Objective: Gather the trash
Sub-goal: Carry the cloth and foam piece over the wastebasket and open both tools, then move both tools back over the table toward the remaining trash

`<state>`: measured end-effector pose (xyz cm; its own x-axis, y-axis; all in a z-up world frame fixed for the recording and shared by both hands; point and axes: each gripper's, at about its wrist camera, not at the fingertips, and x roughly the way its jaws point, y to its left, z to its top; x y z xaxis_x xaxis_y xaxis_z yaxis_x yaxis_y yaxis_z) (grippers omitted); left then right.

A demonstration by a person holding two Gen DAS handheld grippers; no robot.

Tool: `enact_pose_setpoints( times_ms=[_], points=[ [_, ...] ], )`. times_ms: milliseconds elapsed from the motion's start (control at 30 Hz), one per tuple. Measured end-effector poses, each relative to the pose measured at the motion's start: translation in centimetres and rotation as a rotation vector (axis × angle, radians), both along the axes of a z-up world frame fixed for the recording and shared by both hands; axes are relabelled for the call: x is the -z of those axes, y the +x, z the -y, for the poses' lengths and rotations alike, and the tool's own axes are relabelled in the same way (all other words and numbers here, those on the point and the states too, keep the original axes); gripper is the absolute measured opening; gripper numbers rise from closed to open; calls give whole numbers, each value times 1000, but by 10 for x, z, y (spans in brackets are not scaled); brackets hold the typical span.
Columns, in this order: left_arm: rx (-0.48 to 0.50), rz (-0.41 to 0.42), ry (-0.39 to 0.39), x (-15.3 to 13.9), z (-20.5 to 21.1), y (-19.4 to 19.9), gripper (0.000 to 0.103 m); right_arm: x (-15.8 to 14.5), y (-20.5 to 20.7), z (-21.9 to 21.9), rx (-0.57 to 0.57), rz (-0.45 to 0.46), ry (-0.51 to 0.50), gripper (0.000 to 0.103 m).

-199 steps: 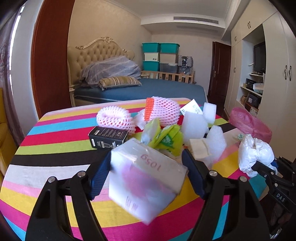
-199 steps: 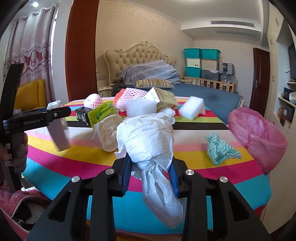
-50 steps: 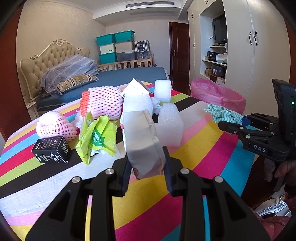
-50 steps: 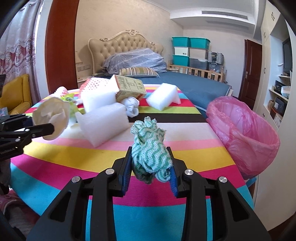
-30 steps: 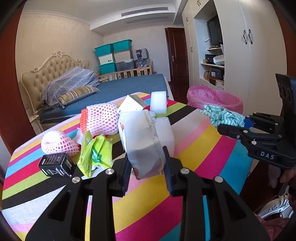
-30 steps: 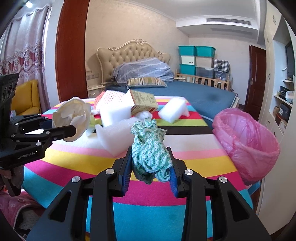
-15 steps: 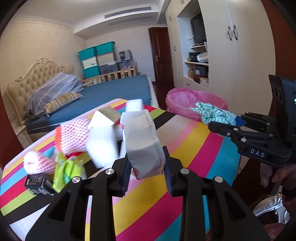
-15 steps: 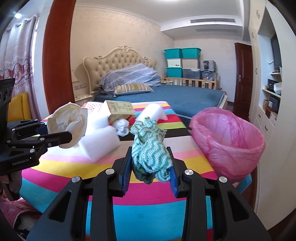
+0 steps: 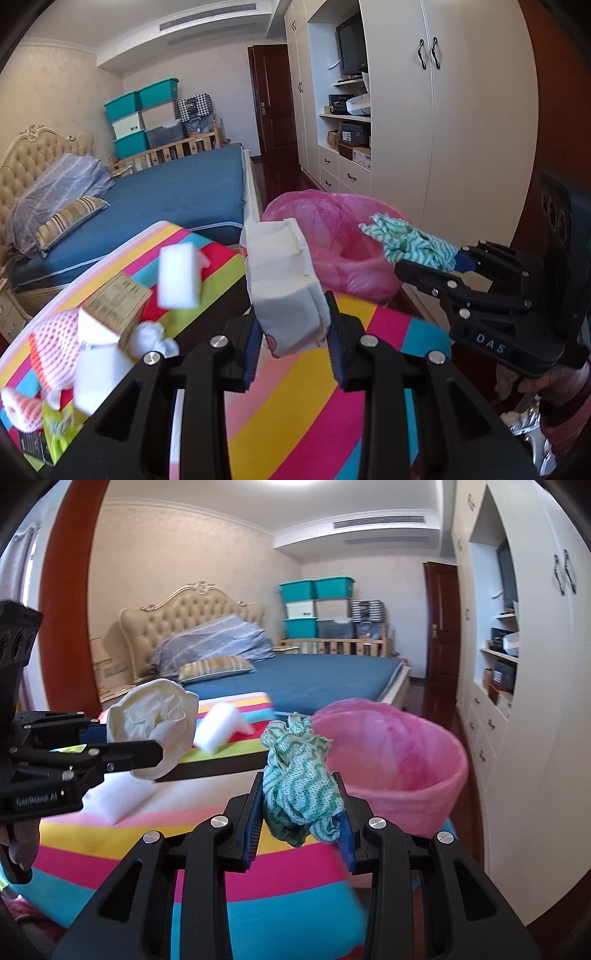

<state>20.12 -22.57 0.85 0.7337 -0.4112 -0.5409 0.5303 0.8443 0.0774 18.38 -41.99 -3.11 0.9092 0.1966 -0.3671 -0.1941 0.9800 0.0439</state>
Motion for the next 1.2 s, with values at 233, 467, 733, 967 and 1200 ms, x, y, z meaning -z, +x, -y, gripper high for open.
enact_pose_setpoints(
  times_ms=[233,467,733,967,1200],
  points=[
    [24,-24,-6,-6,42,50,31,-4,37,34,65,3,-7,34],
    [48,-32,8,-8,82,100,30,4,72,60,110,-16,-18,34],
    [44,-58,-33,-9,111,147,31,15,98,76,129,-33,-15,34],
    [-7,-80,-60,-1,113,163,81,17,106,78,141,-23,-1,71],
    [-103,-34,-31,-8,79,144,98,10,76,75,162,15,3,77]
  ],
)
